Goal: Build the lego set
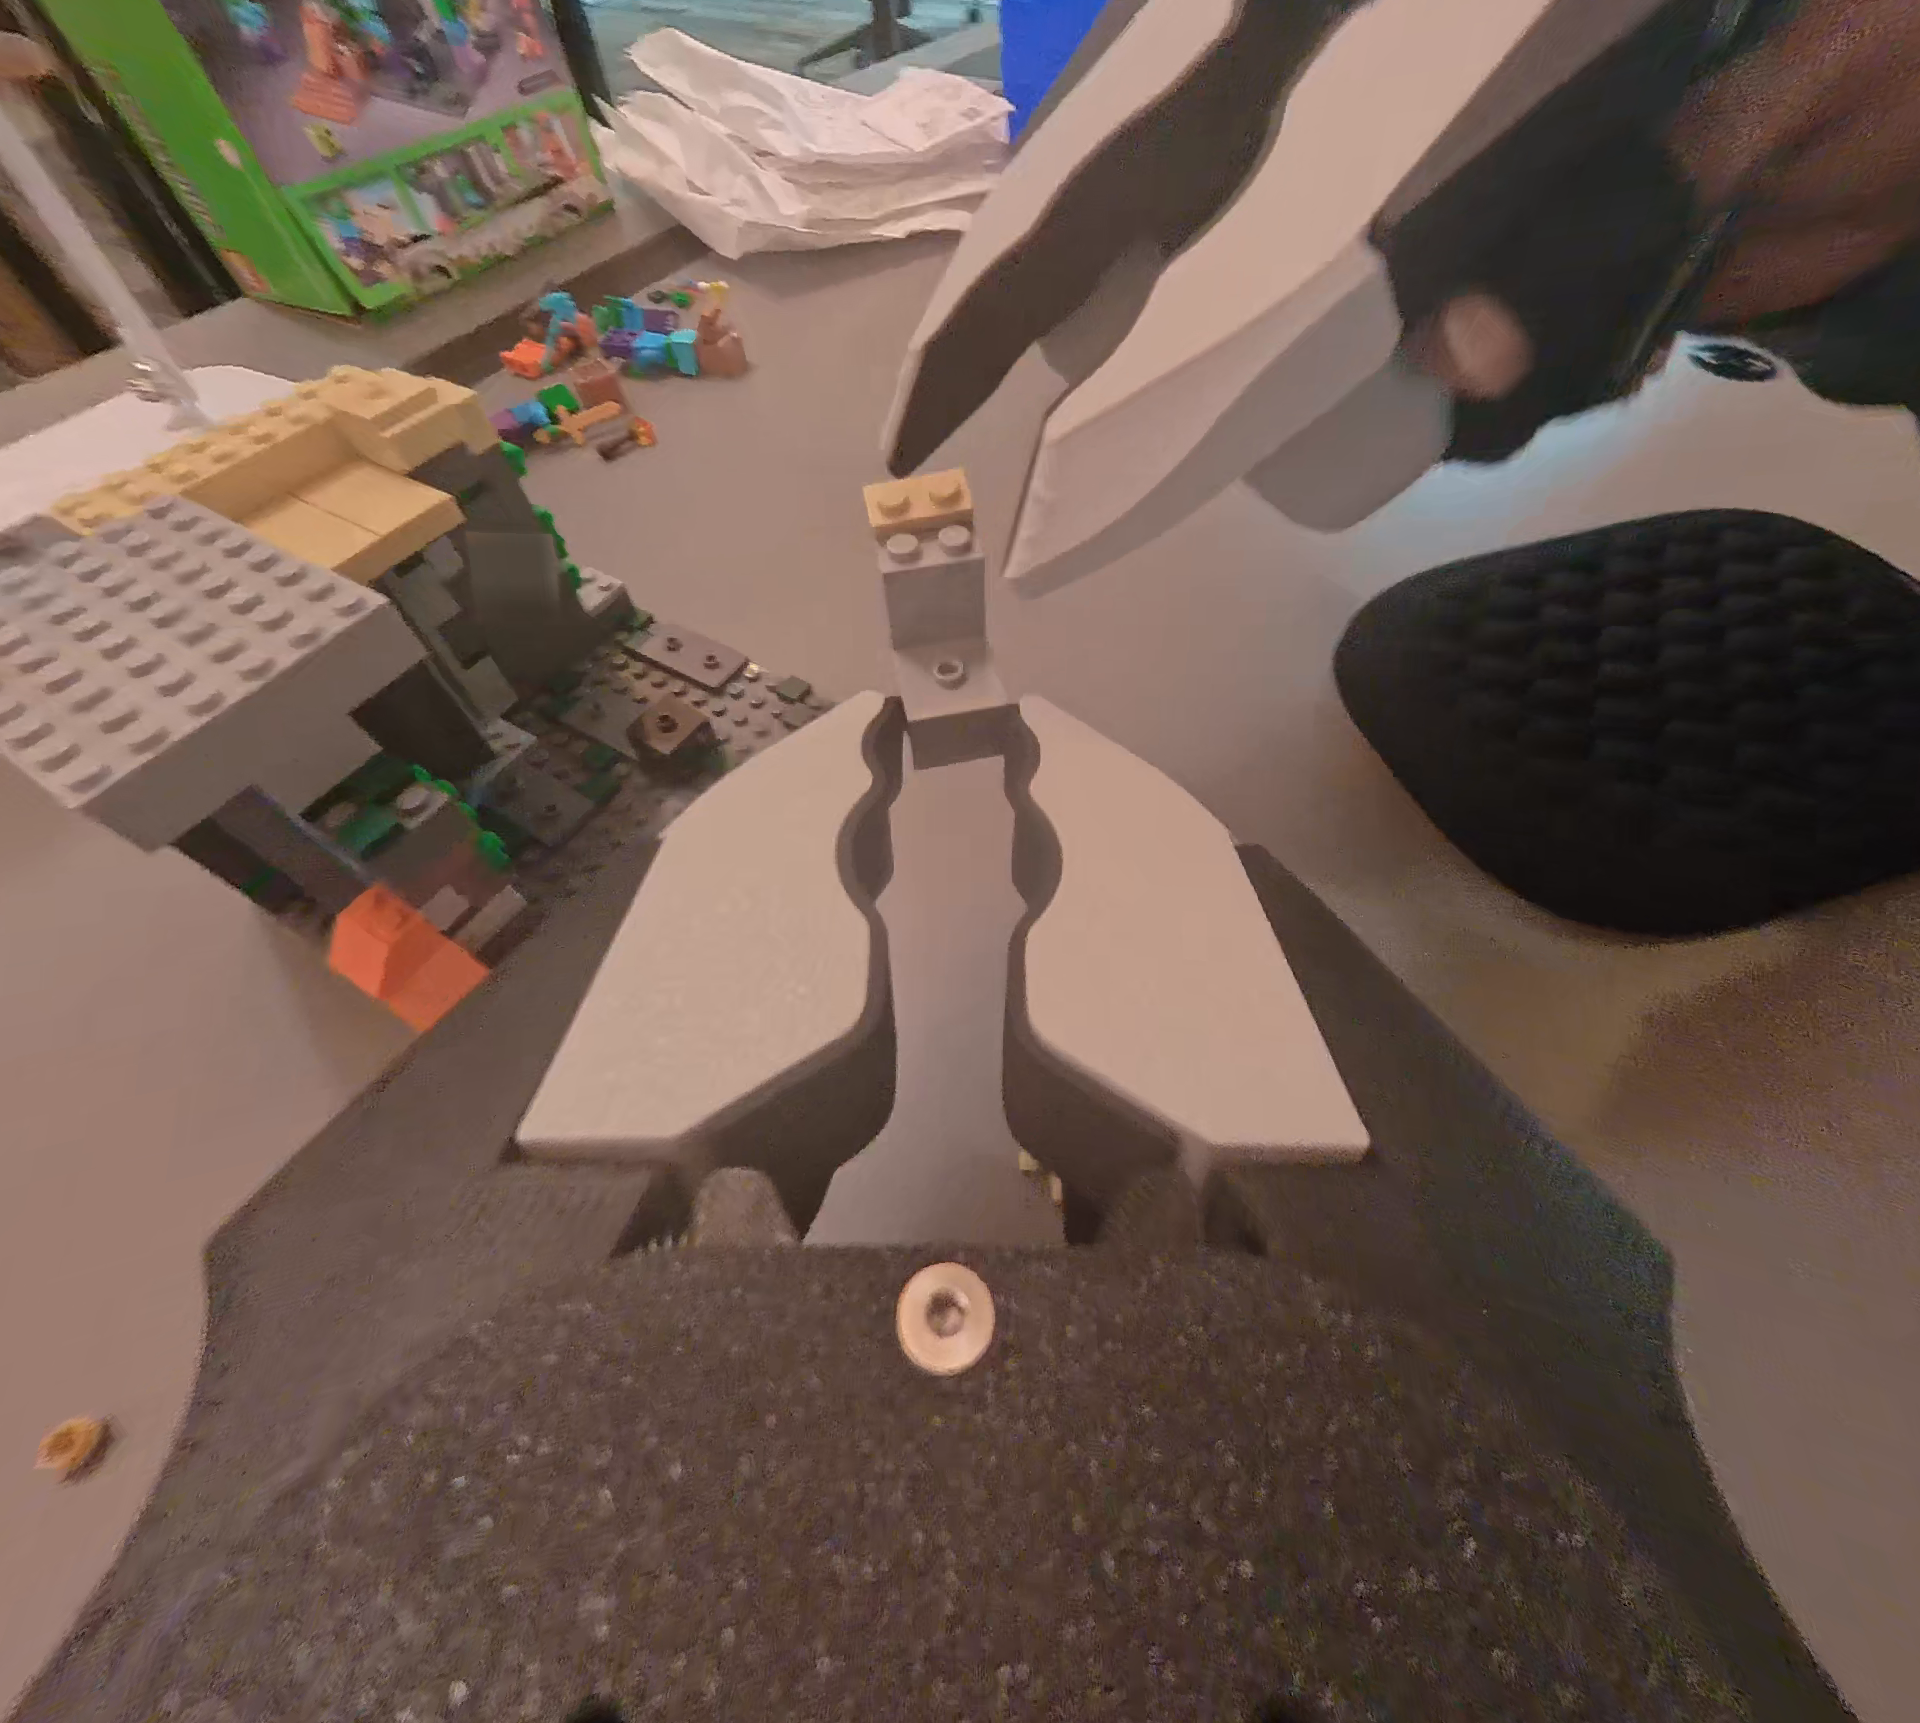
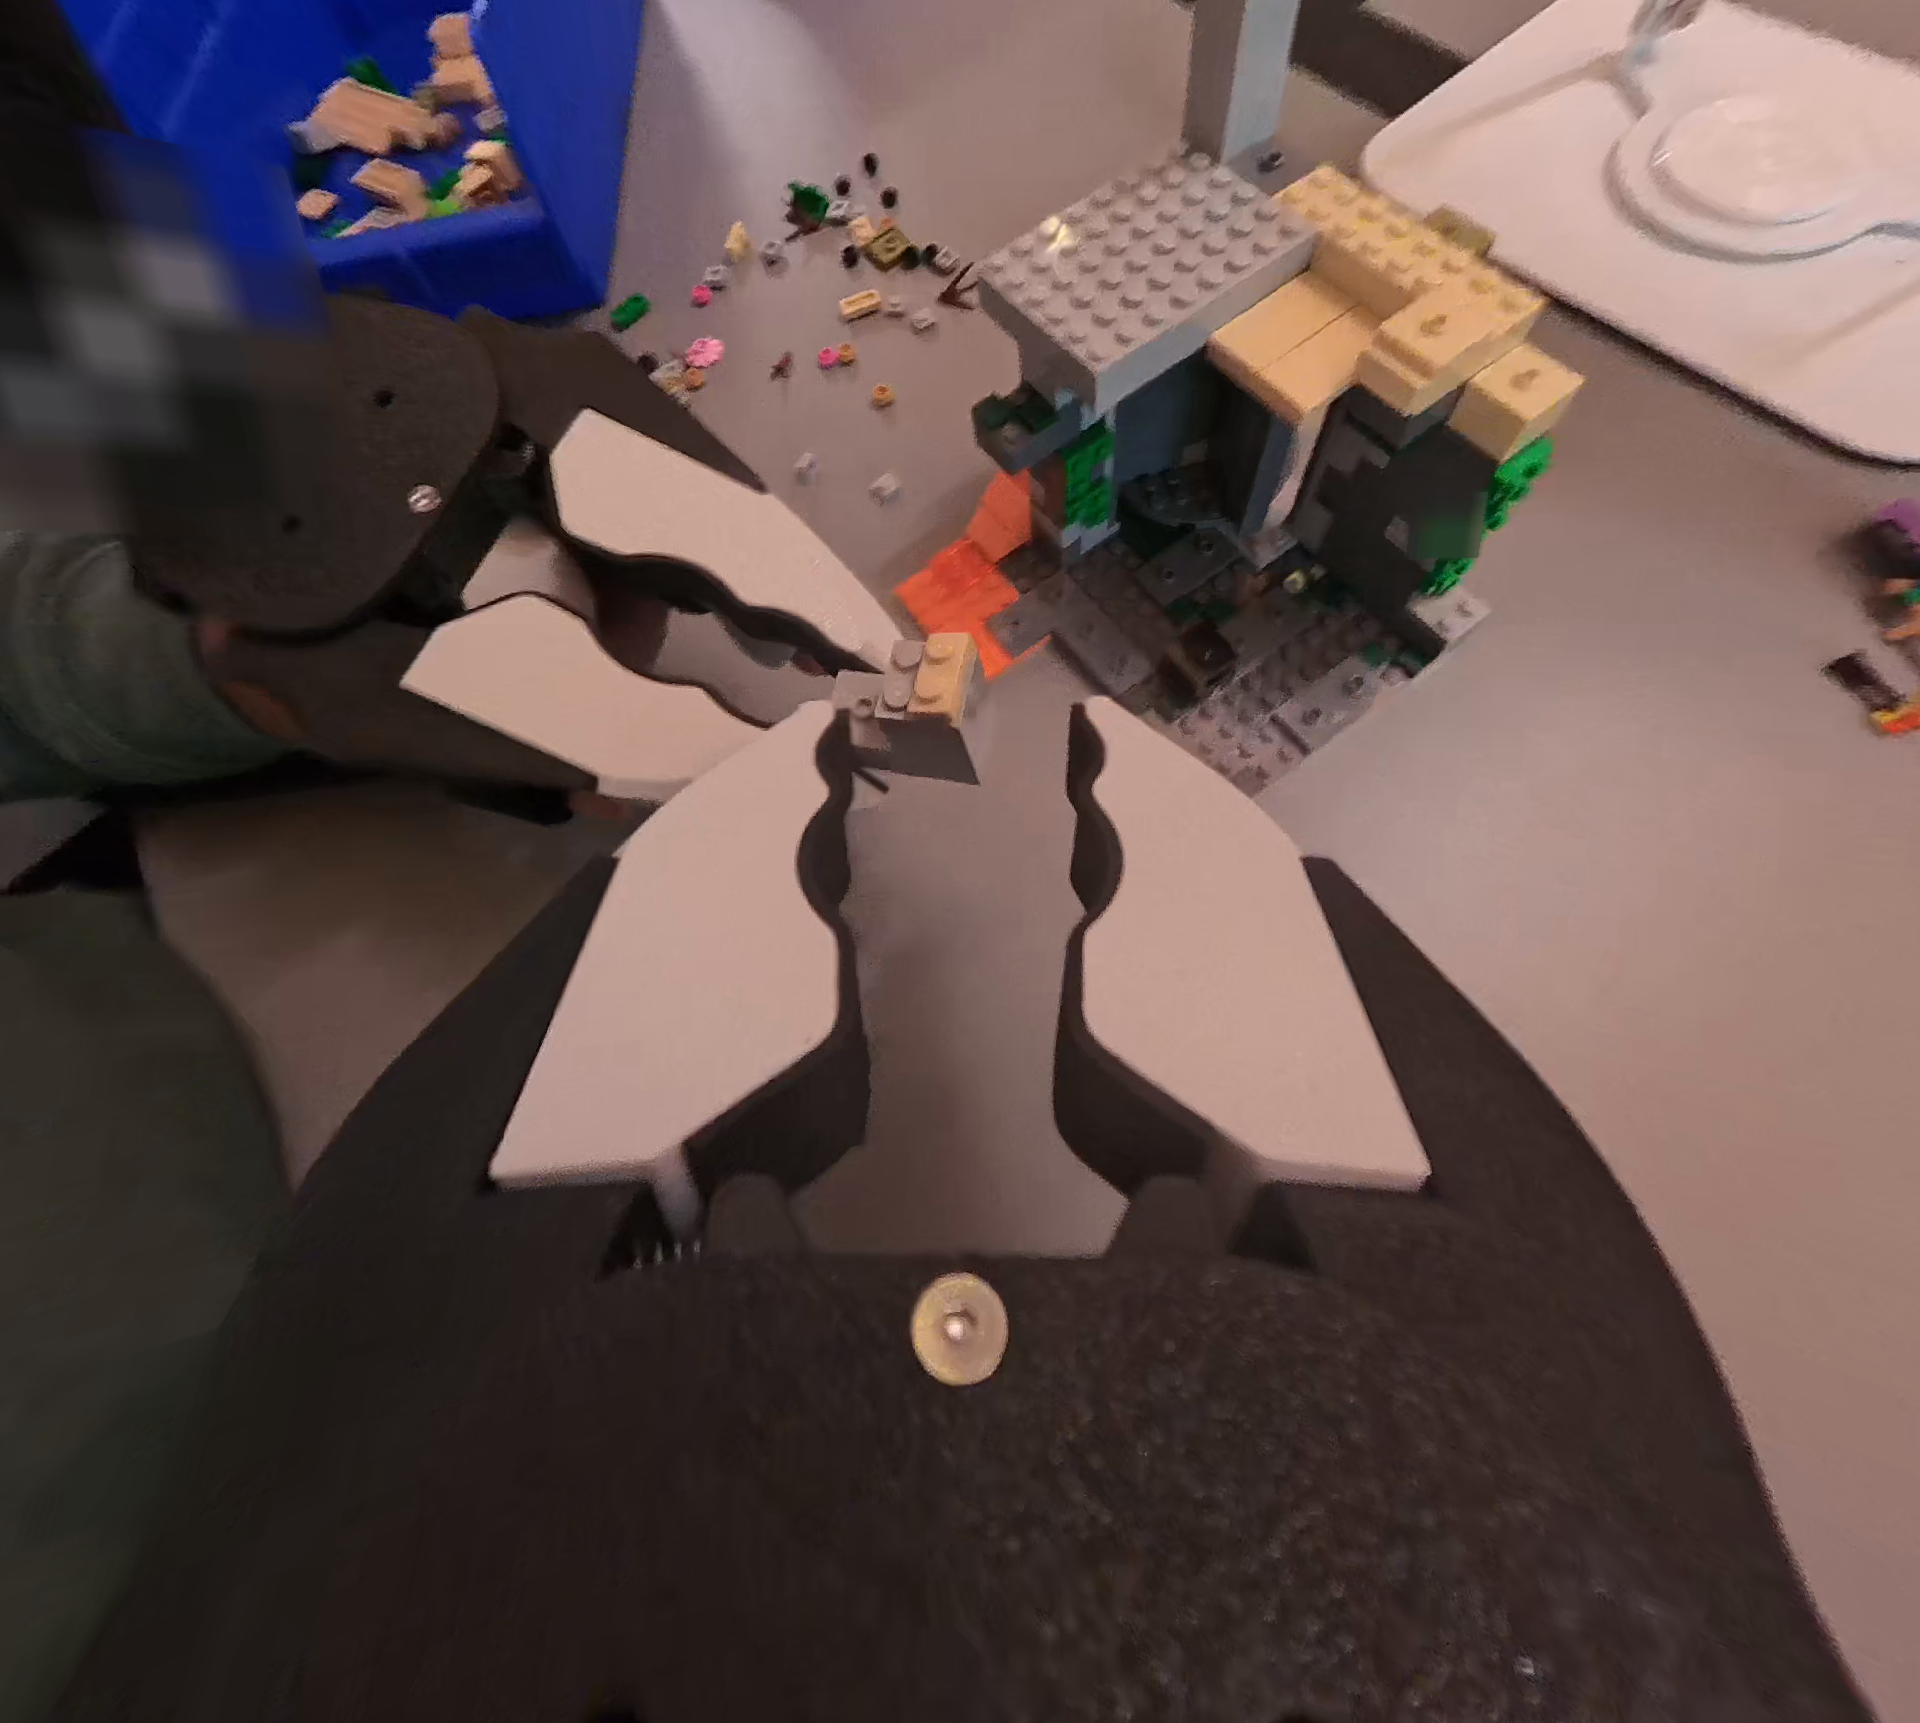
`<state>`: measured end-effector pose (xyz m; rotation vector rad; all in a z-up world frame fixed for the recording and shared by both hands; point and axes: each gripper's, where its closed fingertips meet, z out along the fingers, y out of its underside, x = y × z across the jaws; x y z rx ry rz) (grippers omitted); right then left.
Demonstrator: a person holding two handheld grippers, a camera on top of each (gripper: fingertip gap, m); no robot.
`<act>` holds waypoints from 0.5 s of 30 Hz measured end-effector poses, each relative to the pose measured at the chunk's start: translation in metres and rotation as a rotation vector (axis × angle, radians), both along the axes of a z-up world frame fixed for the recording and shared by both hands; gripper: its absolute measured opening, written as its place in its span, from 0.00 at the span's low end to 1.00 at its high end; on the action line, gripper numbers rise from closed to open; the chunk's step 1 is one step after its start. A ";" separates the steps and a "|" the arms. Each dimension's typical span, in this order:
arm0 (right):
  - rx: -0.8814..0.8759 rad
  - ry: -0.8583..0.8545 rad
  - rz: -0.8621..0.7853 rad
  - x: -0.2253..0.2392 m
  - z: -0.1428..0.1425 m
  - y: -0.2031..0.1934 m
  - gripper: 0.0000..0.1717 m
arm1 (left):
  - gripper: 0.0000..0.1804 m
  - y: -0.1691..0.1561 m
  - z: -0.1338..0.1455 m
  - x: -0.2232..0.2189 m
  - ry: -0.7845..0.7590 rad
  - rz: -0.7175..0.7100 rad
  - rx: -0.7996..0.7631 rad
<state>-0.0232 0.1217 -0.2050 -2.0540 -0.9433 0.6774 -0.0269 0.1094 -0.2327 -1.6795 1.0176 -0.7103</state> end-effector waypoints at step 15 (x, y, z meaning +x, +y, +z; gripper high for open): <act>-0.911 0.617 0.193 0.013 0.002 -0.045 0.34 | 0.10 -0.039 0.010 0.019 -0.051 -0.222 0.030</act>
